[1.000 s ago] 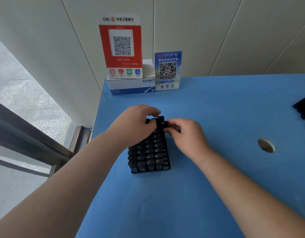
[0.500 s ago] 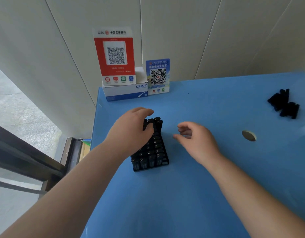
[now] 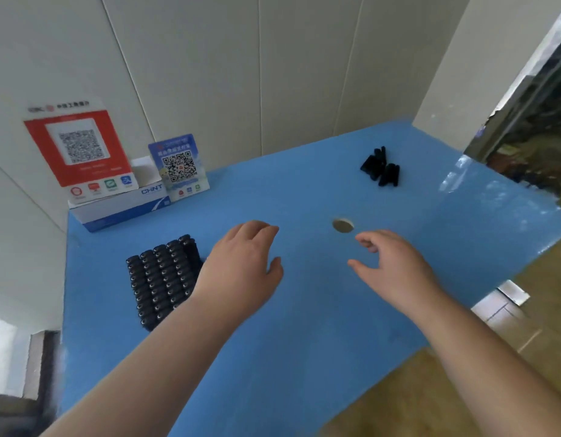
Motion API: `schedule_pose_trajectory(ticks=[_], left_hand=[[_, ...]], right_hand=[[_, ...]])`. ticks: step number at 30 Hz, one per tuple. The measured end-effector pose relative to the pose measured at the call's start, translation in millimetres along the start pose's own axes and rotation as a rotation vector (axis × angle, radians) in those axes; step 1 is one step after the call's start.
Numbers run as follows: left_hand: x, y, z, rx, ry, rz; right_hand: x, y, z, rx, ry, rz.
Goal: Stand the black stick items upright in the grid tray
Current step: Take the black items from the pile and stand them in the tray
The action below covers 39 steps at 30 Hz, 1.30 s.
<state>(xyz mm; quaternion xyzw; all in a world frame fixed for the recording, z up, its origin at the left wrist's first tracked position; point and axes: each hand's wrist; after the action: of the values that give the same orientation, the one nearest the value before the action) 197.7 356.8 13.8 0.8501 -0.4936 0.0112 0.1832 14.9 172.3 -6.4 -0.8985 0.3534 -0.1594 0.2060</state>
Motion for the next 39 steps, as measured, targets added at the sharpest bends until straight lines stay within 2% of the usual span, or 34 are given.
schedule_pose_trajectory(ticks=[4,10,18,27,39], left_hand=[[14.0,50.0,17.3,0.039,-0.013,0.042],[28.1,158.7,57.2,0.037,-0.041,0.122],[50.1,261.2,93.6,0.050,-0.014,0.094],[94.9,309.3,122.9,0.059,-0.050,0.123],[217.4,320.5,171.5,0.036,-0.098,0.098]], right_hand=[[-20.8,43.6,-43.2,-0.169,0.013,0.048],[-43.4,116.1,-107.6,-0.240,0.077,0.100],[-58.3,207.0,-172.9,-0.324,0.085,0.071],[-41.1,269.4,-194.6,-0.347,0.050,0.110],[77.4,317.3,-195.8,-0.347,0.020,0.068]])
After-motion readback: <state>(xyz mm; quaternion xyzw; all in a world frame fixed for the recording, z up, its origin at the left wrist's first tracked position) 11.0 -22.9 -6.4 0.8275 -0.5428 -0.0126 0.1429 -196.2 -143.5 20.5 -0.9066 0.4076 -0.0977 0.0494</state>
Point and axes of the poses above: each hand's wrist, its own x-axis towards the middle knuckle, its own z-axis out of the palm, y = z × x, and after that the axes turned 2 degrees about -z, right-handed
